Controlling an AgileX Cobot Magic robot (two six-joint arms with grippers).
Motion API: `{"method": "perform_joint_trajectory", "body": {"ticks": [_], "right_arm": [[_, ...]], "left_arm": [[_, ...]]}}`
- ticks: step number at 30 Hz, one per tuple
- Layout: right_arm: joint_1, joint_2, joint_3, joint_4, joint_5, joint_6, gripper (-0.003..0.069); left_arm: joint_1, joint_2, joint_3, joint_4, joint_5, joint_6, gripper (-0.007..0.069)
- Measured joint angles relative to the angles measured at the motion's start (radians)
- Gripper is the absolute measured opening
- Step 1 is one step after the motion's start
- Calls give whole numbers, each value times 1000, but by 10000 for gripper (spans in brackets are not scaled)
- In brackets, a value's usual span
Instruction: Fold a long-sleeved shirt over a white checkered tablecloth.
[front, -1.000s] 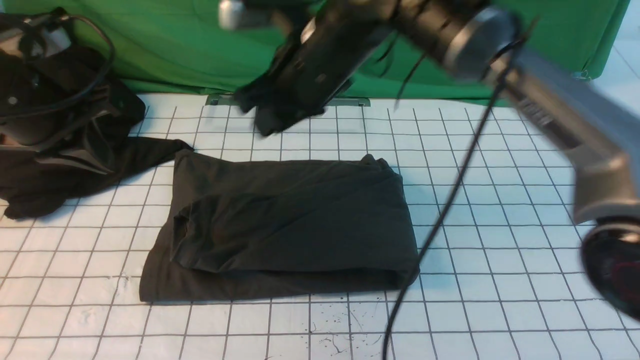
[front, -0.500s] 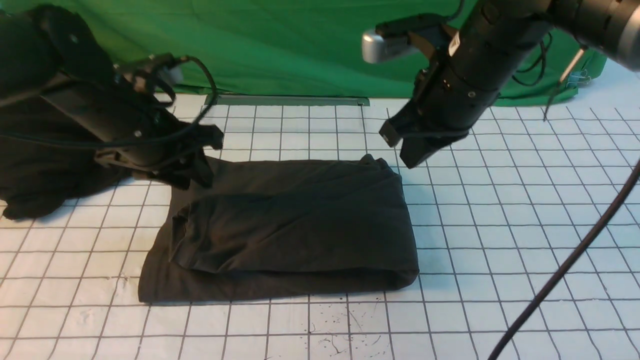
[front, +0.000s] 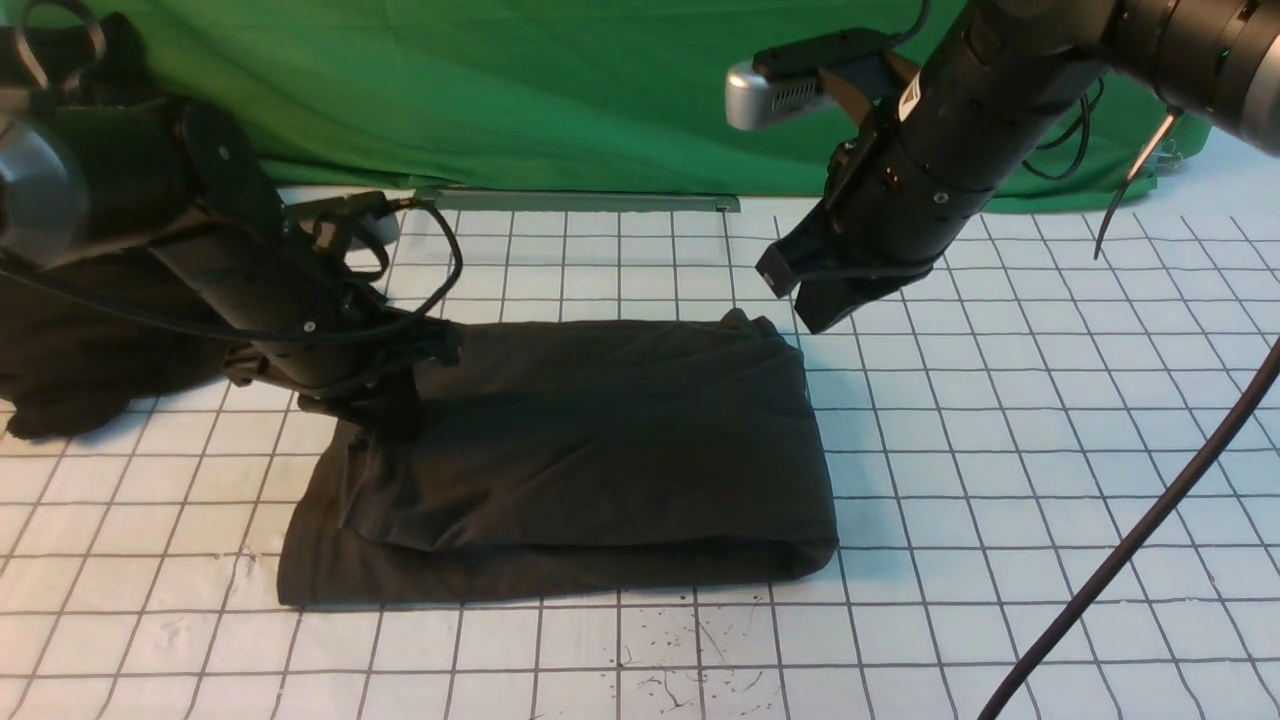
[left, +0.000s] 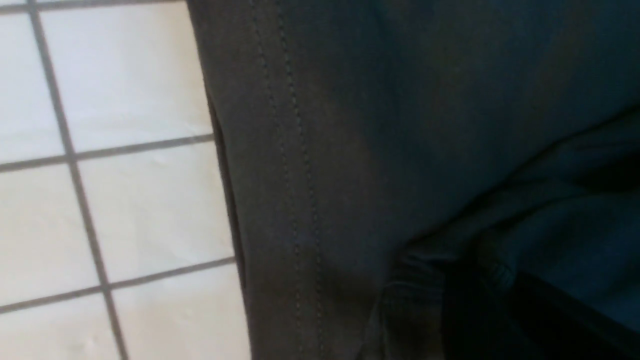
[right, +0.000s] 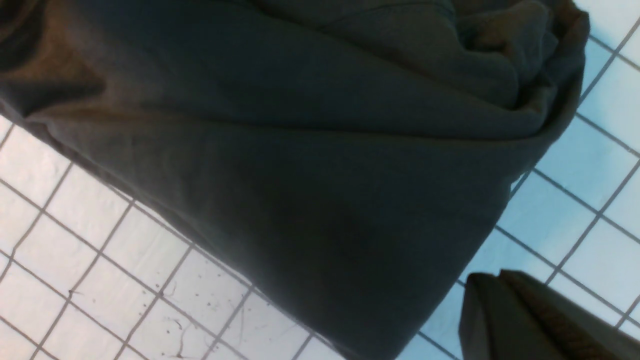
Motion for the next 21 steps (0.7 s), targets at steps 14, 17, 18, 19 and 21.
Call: {"method": "perform_joint_trajectory", "body": {"ticks": [14,17,18,19,21], "right_arm": [[0,3,0,7,-108,-39,31],[0,23,0,11,-145,-60,80],[0,31,0,18,-153,-69,107],[0,43,0,30,-159,-87,140],[0,69,0,56,-160,-126,202]], "left_arm": [[16,-127,-16,135,78,5,16],[40,-127,-16,136,69,3,16],[45,-126,-16,136,67,3,16],[50,-126,-16,136,65,3,17],[53,-121,-18,138,64,3,22]]}}
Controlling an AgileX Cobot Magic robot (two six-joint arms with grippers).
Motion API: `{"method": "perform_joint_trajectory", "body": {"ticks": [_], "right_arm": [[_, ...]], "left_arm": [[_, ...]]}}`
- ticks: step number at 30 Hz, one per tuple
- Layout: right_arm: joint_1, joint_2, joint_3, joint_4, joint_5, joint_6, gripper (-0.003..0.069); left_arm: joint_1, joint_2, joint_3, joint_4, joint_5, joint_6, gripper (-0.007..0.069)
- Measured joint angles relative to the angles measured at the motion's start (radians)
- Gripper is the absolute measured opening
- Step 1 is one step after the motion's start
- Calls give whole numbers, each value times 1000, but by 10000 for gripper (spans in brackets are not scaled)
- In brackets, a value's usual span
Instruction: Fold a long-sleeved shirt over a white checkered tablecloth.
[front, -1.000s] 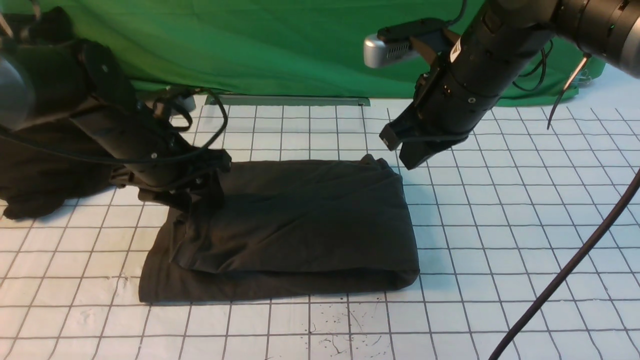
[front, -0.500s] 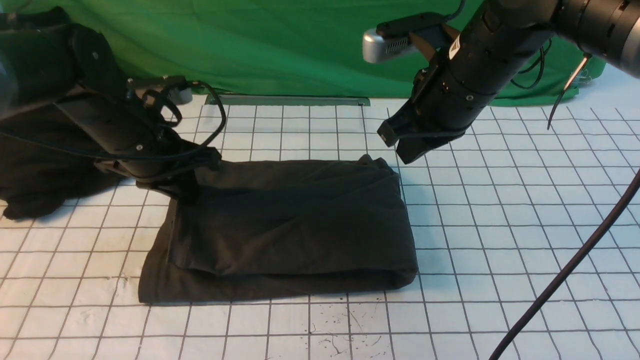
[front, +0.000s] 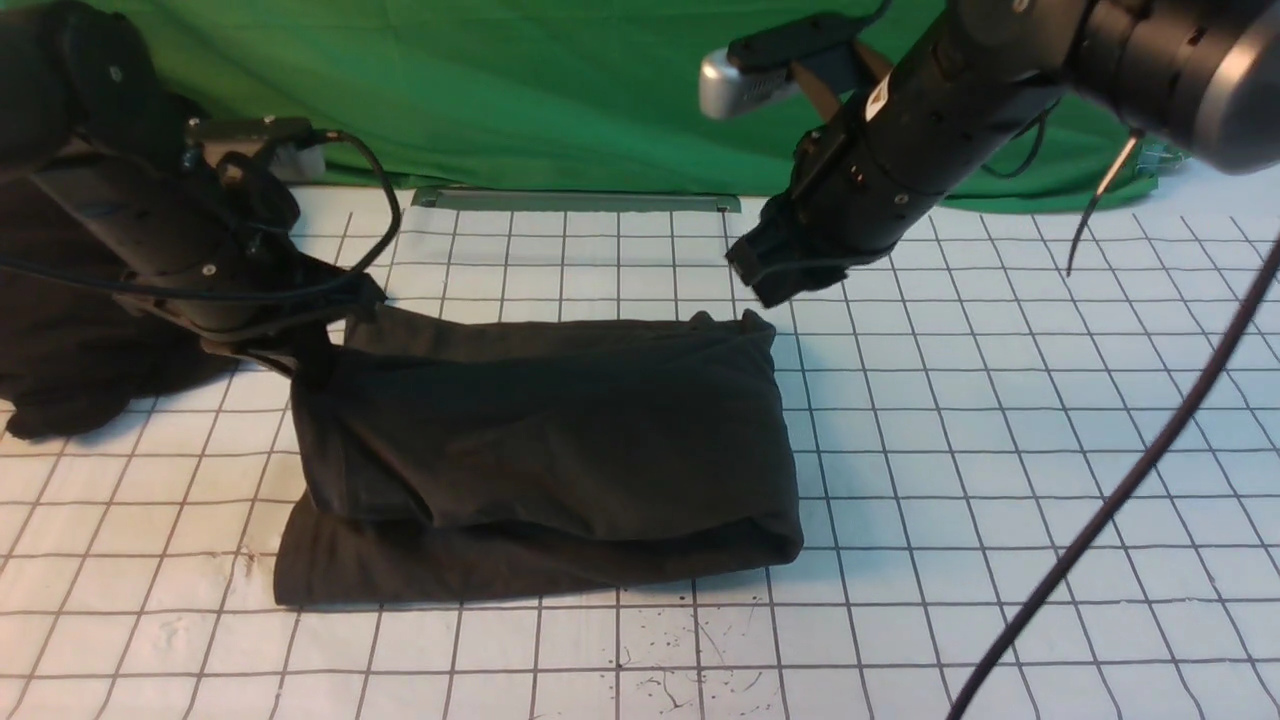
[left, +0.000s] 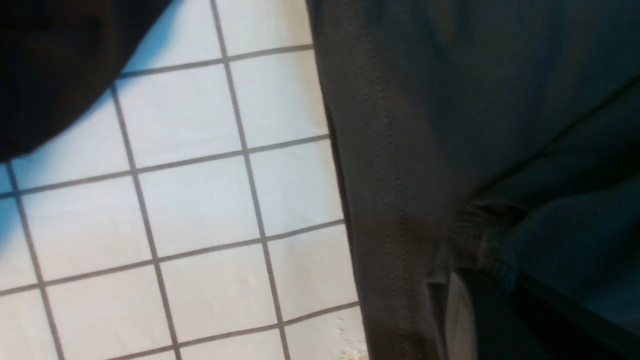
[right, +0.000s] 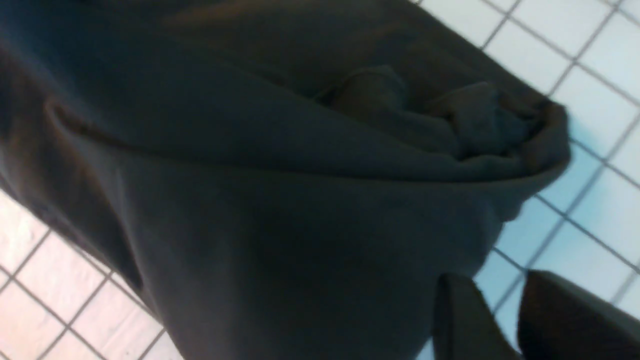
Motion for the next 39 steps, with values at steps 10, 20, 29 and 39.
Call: {"method": "perform_joint_trajectory", "body": {"ticks": [10,20,29,39], "right_arm": [[0,81,0,52,-118,-112,355],[0,142,0,55,-246,-188,355],[0,170,0,50,-200,-272,355],[0,203,0,17,-201,-305,320]], "left_arm": [[0,18,-6,4,16,-4,349],[0,-25,-95,-38,127,-46,540],[-64,-27,-8,-137,117,-11,321],[-191,-27,82,-174,-9,2,0]]}}
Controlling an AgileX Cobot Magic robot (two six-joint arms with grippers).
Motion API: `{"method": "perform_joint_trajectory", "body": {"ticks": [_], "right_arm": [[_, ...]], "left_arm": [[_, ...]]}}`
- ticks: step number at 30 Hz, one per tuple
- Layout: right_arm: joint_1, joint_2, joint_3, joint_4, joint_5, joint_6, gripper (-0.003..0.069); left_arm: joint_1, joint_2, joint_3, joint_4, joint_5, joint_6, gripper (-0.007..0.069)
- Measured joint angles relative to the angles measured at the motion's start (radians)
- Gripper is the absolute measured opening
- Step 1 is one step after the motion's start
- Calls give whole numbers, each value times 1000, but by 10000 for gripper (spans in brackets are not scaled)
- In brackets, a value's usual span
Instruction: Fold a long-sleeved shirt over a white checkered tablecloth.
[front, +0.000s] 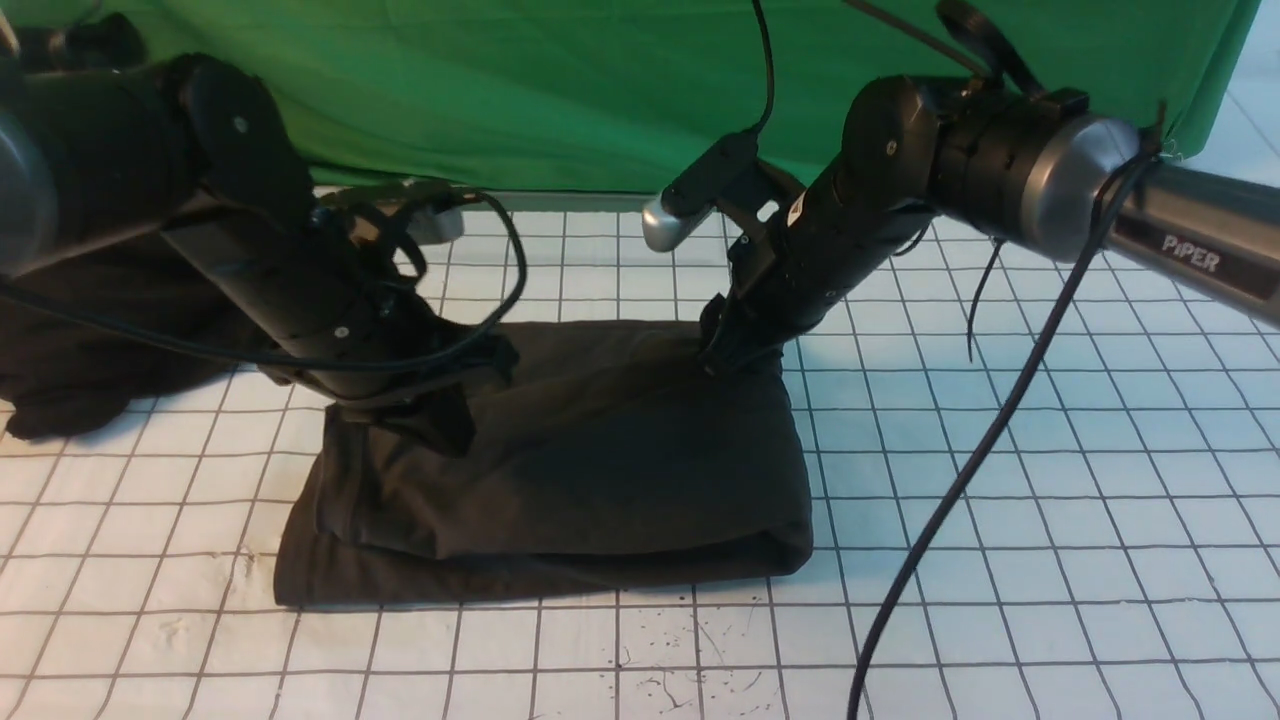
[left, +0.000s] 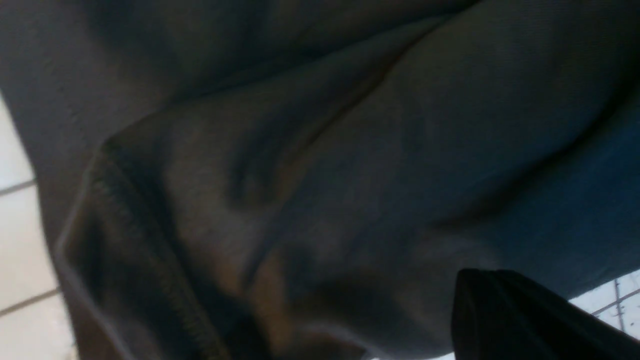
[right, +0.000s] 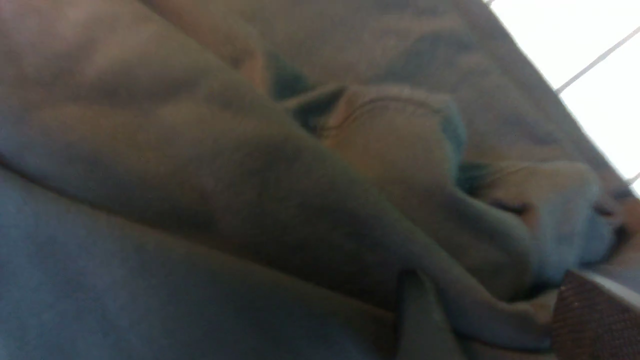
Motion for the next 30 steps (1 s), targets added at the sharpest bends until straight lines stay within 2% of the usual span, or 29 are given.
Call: {"method": "perform_joint_trajectory", "body": {"ticks": [1,3,4,5,6,16,22,25,30], "right_arm": [[0,4,0,0,-1,0,314],[0,21,0,0,-10,-2,158],[0,21,0,0,-10,-2,144],[0,21,0,0,-12,-2,74],[0,20,0,0,-16,-2,50],[0,-2,-91,-8,-22,-1,38],[0,2,-92,-10,-19,15,38],[0,5,-92,-11,-16,29,40],[0,6,-93,-56,73,133,47]], "left_arm": [[-1,0,1,-2,-3,0,-1],[-7,0,1,-10,-25,0,-6],[-7,0,1,-10,-26,0,-6],[-8,0,1,-10,-27,0,-6],[-9,0,1,-10,-26,0,-6],[-73,17,22,-30,-81,-1,-6],[-160,31,28,-122,-294,33,-6],[-186,43,28,-144,-341,45,-4],[-186,81,30,-149,-344,47,-4]]}}
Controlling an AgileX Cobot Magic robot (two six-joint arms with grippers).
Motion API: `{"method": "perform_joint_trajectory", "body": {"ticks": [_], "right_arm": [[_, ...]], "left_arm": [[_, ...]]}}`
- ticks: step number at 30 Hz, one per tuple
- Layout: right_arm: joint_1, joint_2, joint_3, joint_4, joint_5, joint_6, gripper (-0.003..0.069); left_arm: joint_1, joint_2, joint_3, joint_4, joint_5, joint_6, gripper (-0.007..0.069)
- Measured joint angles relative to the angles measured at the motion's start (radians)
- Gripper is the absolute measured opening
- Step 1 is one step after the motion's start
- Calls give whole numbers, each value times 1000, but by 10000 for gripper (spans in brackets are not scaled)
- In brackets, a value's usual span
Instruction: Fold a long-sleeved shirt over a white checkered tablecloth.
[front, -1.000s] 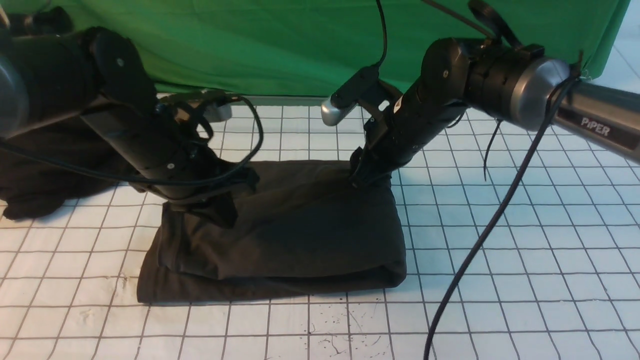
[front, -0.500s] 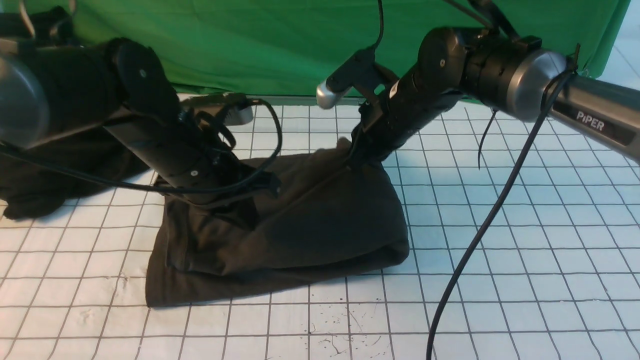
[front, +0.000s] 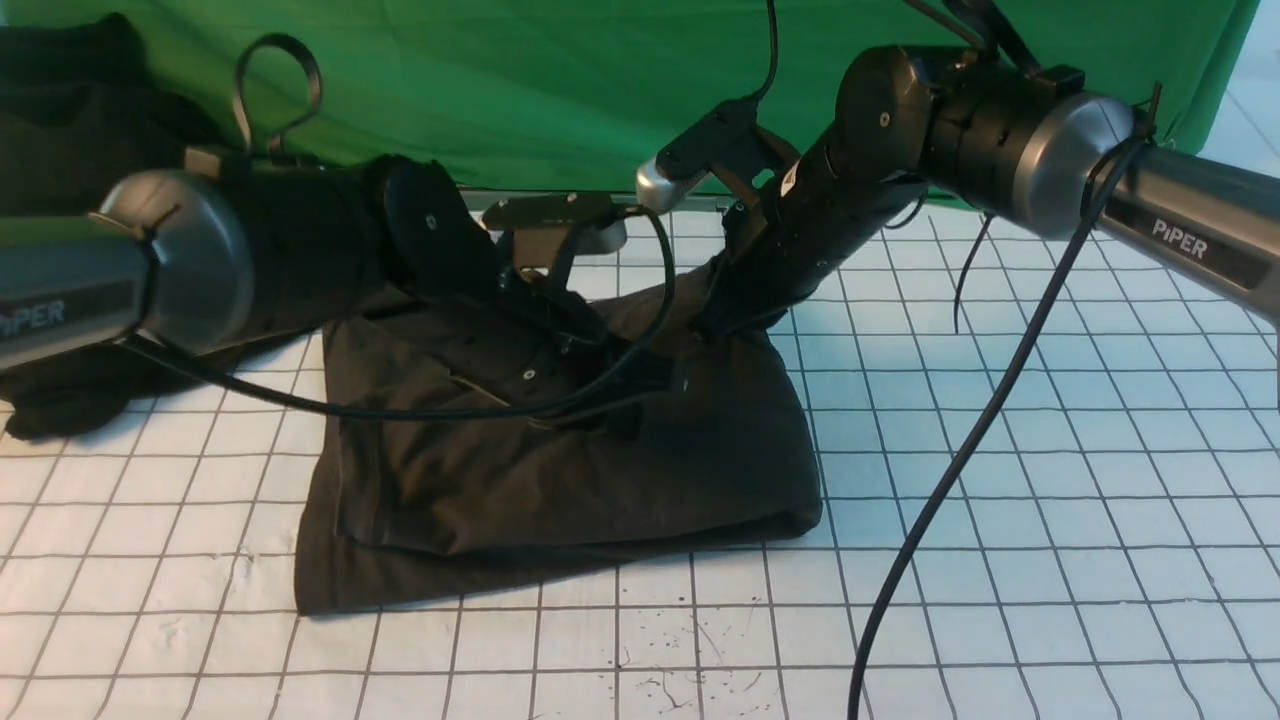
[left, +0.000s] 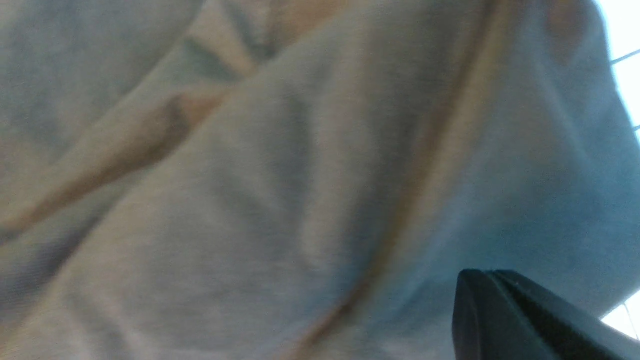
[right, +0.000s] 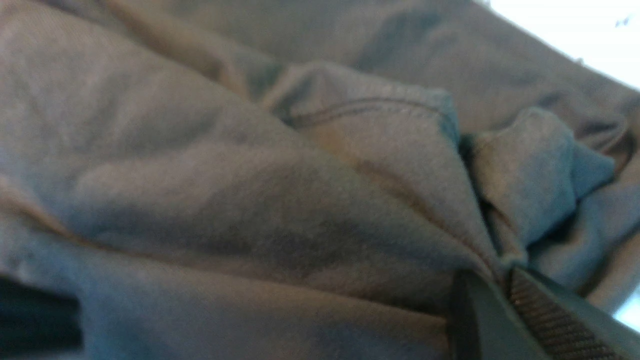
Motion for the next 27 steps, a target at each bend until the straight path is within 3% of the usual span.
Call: {"method": "perform_joint_trajectory", "body": {"ticks": [3,6,7,8,9,10,12,14,17,19,20,21,23,27], "right_arm": [[0,0,0,-46,9,72,55],[0,0,-3,-89,11,118,116],[0,0,-10,-107,17,139,227],[0,0,-10,-109,17,140,241],[0,-5,-14,-117,31,158,351],[0,-6,-14,-117,33,160,351],[0,-30,-17,-136,80,194,483],[0,-55,-17,-168,128,215,494],[-3,-106,-15,-257,259,244,405],[-18,-145,3,-289,321,250,275],[-35,-172,28,-292,338,256,153],[-40,-176,39,-291,342,258,139],[-85,-237,125,-254,354,265,31],[-126,-313,250,-182,324,256,3]], "left_arm": [[24,0,-3,0,5,0,-4],[65,1,-35,0,49,0,-4],[95,1,-75,0,92,3,-4],[97,1,-79,0,99,4,-4],[111,1,-115,0,121,11,-4],[114,1,-126,1,124,13,-4],[121,15,-226,2,186,29,-4],[122,38,-298,1,250,34,-4],[122,119,-468,-2,362,34,-4],[122,179,-565,-6,434,34,-4],[121,224,-633,-9,472,34,-4],[120,231,-642,-9,472,34,-4],[110,307,-733,-9,500,47,-1],[81,385,-798,-9,493,141,29]]}}
